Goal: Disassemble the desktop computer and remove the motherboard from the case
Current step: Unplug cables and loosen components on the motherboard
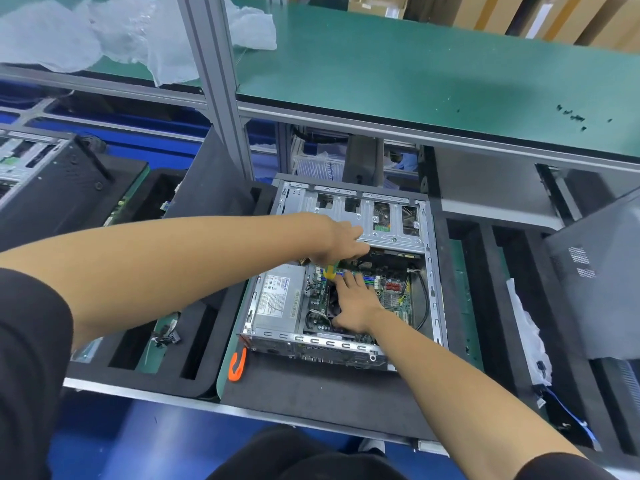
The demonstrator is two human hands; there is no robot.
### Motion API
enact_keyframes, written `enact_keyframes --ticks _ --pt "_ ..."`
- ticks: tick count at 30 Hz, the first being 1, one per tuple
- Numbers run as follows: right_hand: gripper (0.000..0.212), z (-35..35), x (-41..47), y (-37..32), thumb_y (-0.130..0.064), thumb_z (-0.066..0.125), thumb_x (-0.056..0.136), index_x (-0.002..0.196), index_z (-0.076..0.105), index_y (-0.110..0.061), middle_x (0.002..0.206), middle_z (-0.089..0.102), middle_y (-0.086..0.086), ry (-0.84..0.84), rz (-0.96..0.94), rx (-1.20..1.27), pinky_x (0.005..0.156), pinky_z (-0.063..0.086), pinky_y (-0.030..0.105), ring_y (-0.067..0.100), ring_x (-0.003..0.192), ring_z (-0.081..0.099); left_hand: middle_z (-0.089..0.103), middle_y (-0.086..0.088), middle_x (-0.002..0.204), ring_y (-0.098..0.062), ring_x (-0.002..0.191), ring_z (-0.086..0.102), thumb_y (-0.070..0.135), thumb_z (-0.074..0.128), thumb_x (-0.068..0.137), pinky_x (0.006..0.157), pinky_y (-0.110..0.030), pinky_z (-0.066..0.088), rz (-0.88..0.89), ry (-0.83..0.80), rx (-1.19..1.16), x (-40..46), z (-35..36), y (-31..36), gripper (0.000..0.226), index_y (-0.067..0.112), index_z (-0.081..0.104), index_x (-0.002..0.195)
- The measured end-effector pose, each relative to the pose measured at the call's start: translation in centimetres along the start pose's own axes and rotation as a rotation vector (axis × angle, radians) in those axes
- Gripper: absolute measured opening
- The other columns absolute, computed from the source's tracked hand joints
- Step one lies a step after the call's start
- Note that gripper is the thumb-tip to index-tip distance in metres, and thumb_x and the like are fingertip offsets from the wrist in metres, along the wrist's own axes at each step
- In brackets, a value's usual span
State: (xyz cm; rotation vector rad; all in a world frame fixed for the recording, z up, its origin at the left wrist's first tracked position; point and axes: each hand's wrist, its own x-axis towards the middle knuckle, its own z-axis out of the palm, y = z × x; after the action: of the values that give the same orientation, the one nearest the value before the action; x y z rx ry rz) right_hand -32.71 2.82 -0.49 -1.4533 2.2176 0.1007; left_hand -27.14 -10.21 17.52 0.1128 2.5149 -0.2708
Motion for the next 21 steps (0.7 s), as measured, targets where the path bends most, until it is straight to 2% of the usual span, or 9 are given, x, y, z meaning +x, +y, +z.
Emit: enact_keyframes --ticks 2,6,10,12,14,16,18,19,21 --pt "0.096 0.0 0.0 0.0 -0.045 0.074 0.077 0.153 0.022 -0.017 0.147 0.029 0.009 0.001 0.002 0.0 0.11 0.035 0.055 0.033 0.138 0.025 0.039 -0.009 0.123 -0.027 0.097 0.048 -0.001 0.064 0.089 0.061 -0.039 0.043 0.046 0.025 0.028 -0.5 -0.1 -0.6 0.041 0.02 0.041 0.115" --pt "0.097 0.0 0.0 -0.1 -0.045 0.074 0.077 0.154 0.022 -0.015 0.146 0.029 0.009 -0.006 0.006 -0.003 0.11 0.034 0.055 0.033 0.137 0.025 0.047 -0.006 0.12 -0.018 0.064 0.045 0.023 0.066 0.096 0.055 -0.034 0.036 0.07 0.063 0.115 -0.6 0.0 -0.4 0.035 0.016 0.046 0.124" --pt "0.098 0.0 0.1 -0.1 -0.045 0.074 0.077 0.154 0.022 -0.016 0.145 0.03 0.009 -0.008 0.005 -0.008 0.111 0.035 0.056 0.033 0.137 0.026 0.058 -0.007 0.11 -0.023 0.077 0.051 0.045 0.057 0.1 0.061 -0.035 0.042 -0.103 0.058 0.105 -0.4 0.5 0.6 0.042 0.011 0.054 0.125" --pt "0.098 0.1 0.1 -0.1 -0.046 0.074 0.076 0.154 0.023 -0.015 0.146 0.03 0.008 -0.005 0.004 -0.015 0.111 0.035 0.056 0.033 0.138 0.026 0.054 -0.006 0.098 -0.022 0.074 0.052 0.05 0.053 0.101 0.059 -0.034 0.042 -0.21 0.07 0.021 -0.2 0.9 0.9 0.042 0.01 0.061 0.112" --pt "0.098 0.1 0.1 -0.1 -0.047 0.075 0.076 0.153 0.023 -0.015 0.147 0.029 0.008 0.002 0.002 -0.023 0.11 0.036 0.055 0.033 0.138 0.026 0.055 -0.005 0.097 -0.02 0.066 0.051 0.052 0.05 0.101 0.053 -0.032 0.039 -0.256 0.048 -0.057 0.0 1.2 1.1 0.044 0.009 0.058 0.095" --pt "0.1 0.1 0.1 -0.1 -0.048 0.074 0.077 0.154 0.021 -0.013 0.151 0.027 0.009 -0.002 0.002 -0.035 0.112 0.034 0.055 0.034 0.14 0.025 0.059 -0.007 0.109 -0.022 0.072 0.054 0.05 0.058 0.098 0.053 -0.033 0.04 -0.211 0.047 -0.163 0.2 1.4 1.0 0.043 0.008 0.055 0.109" --pt "0.1 0.0 0.0 -0.2 -0.049 0.075 0.078 0.154 0.02 -0.013 0.152 0.026 0.009 -0.001 0.007 -0.037 0.113 0.033 0.056 0.034 0.141 0.023 0.049 -0.007 0.118 -0.026 0.09 0.055 0.035 0.078 0.086 0.069 -0.041 0.051 -0.075 0.045 -0.286 0.1 1.3 0.3 0.056 0.016 0.043 0.124" --pt "0.101 0.0 0.0 -0.2 -0.048 0.075 0.077 0.154 0.02 -0.014 0.152 0.026 0.009 0.002 0.01 -0.03 0.113 0.033 0.056 0.033 0.141 0.023 0.042 -0.006 0.118 -0.028 0.097 0.053 0.025 0.085 0.079 0.077 -0.045 0.052 0.008 0.036 -0.294 0.0 1.0 -0.2 0.062 0.02 0.039 0.121" --pt "0.101 -0.1 0.0 -0.2 -0.048 0.075 0.078 0.155 0.018 -0.015 0.154 0.025 0.009 -0.002 0.011 -0.026 0.114 0.032 0.055 0.033 0.142 0.022 0.034 -0.002 0.111 -0.029 0.103 0.045 0.015 0.084 0.077 0.079 -0.046 0.049 0.135 0.03 -0.206 -0.1 0.5 -1.1 0.06 0.023 0.037 0.113"
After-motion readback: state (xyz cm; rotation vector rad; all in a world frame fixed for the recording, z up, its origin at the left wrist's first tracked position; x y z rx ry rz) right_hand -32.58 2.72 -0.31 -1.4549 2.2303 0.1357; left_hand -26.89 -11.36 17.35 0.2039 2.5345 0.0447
